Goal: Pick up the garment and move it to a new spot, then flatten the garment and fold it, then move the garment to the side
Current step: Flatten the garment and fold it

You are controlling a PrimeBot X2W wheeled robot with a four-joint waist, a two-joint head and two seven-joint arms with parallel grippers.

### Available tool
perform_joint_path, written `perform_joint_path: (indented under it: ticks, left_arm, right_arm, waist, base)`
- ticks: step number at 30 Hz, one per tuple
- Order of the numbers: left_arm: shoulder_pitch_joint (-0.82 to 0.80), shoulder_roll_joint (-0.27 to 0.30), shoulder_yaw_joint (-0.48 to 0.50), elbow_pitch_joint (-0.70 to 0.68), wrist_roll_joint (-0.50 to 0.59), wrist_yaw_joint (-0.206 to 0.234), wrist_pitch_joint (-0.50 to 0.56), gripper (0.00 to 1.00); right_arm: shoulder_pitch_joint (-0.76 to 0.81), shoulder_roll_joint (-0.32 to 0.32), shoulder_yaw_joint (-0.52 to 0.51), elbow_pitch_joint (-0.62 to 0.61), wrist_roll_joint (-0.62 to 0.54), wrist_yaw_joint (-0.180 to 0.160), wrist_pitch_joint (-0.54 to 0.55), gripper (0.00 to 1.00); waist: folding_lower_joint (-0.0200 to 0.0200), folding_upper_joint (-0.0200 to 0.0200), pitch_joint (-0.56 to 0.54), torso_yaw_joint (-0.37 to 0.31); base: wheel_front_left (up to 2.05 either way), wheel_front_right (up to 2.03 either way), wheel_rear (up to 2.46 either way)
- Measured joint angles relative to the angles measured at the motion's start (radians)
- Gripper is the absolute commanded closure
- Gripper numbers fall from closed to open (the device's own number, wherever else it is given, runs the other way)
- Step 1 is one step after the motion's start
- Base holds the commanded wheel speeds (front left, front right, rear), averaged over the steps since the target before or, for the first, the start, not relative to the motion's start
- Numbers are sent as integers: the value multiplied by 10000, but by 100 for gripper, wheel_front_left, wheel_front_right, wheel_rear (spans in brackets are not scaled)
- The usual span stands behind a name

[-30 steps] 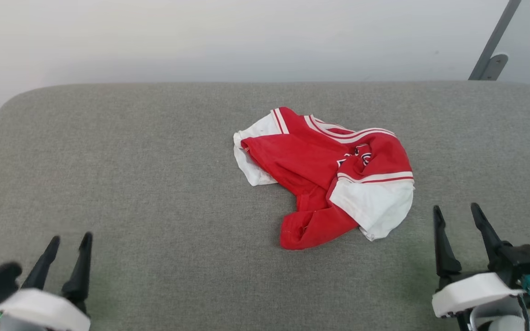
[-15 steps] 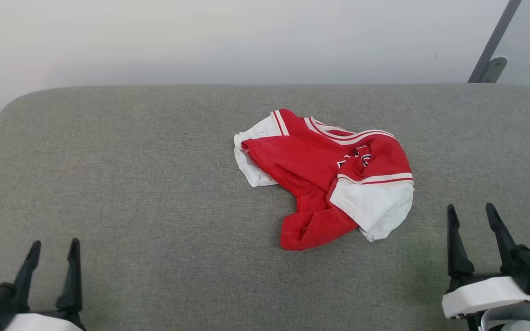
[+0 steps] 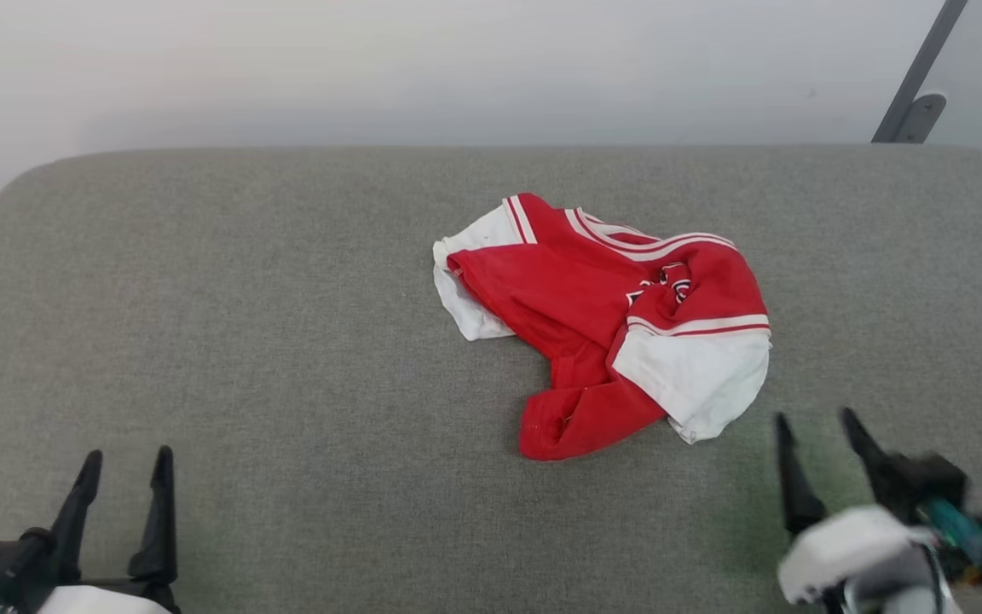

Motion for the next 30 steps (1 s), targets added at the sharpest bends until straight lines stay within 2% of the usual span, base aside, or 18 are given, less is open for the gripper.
perform_joint_path:
  ticks: [5, 6, 12, 17, 24, 25, 26, 27, 30]
  left_arm:
    - [-192, -96, -276, -17, -138, 0, 0, 0]
    - [-323, -127, -451, 2, -201, 0, 0, 0]
    - [-798, -226, -886, 104, -537, 0, 0, 0]
    - [-1050, -203, -955, 148, -763, 0, 0, 0]
    - [-1457, -150, -976, 180, -993, 0, 0, 0]
    - [-1496, -146, -972, 176, -1034, 0, 0, 0]
    - [-1496, -146, -972, 176, -1034, 0, 0, 0]
    - [-1522, -148, -970, 176, -1045, 0, 0, 0]
    - [-1616, -146, -974, 107, -1101, 0, 0, 0]
  right_arm:
    - [-1101, -8, 537, 182, -740, 0, 2274, 0]
    - [-1472, -73, 823, 203, -982, 2, 3580, 0]
    - [-2133, -430, 1225, -186, -1346, 2, 7041, 0]
    - [-2235, -500, 1122, -953, -1678, 2, 8669, 0]
    - [-2235, -443, 1135, -1526, -1977, 0, 9680, 0]
    - [-2236, -437, 1141, -1563, -2013, 0, 9741, 4]
    - [-2236, -437, 1141, -1563, -2013, 0, 9741, 68]
    - [-2242, -428, 1135, -1607, -2040, 0, 9777, 100]
    - [-2289, -339, 993, -1751, -2207, 13, 9783, 100]
  waist:
    - [0, 0, 330, 76]
    - [1, 0, 511, 126]
    - [0, 0, 1102, 401]
    - [0, 0, 1561, 701]
    - [1, 0, 2072, 1011]
    - [1, 0, 2122, 1033]
    - [1, 0, 2122, 1033]
    - [1, 0, 2165, 1043]
    - [0, 0, 2231, 977]
  base:
    - [0, 0, 0]
    - [0, 0, 0]
    - [0, 0, 0]
    - [0, 0, 0]
    - [0, 0, 0]
    - [0, 0, 0]
    - [0, 0, 0]
    - [0, 0, 0]
    - [0, 0, 0]
